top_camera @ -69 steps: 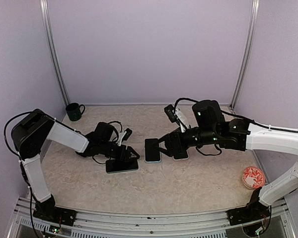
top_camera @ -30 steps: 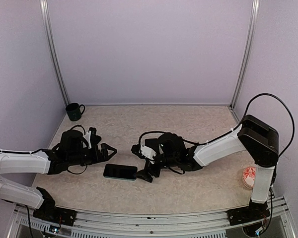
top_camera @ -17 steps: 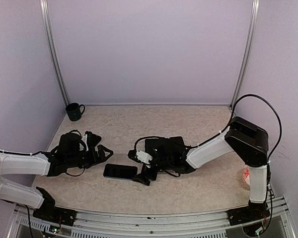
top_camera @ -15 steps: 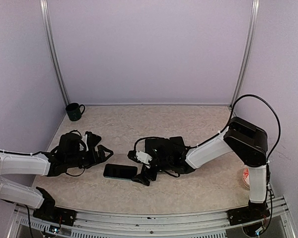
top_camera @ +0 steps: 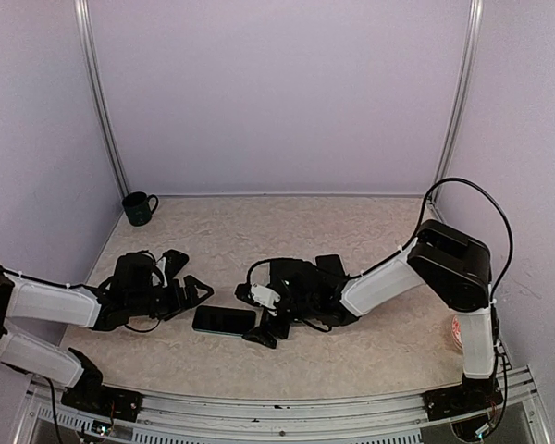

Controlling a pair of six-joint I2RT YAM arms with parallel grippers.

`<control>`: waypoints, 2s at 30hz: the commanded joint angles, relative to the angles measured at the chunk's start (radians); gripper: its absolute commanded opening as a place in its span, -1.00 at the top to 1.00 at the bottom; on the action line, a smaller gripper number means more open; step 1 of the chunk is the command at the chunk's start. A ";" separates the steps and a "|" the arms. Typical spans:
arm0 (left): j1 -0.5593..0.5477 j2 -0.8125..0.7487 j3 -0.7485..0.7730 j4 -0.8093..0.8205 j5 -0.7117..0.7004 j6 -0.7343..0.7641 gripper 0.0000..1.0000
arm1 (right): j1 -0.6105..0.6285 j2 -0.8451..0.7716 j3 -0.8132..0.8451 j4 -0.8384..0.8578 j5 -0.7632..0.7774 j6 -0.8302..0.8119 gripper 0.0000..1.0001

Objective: Put the phone into the phone case
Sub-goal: Pick up the phone at the center of the board, then pass from the right arm to the left

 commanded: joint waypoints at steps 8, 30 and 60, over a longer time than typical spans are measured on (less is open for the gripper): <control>0.007 0.024 -0.003 0.052 0.034 -0.009 -0.98 | 0.015 0.086 0.061 -0.017 -0.120 -0.029 -0.92; 0.008 0.002 -0.004 0.052 0.056 -0.019 -0.98 | 0.010 0.153 0.060 0.004 -0.154 -0.035 -0.43; -0.024 -0.087 -0.134 0.107 0.096 -0.065 -0.98 | 0.045 -0.137 -0.108 0.235 -0.090 -0.024 0.07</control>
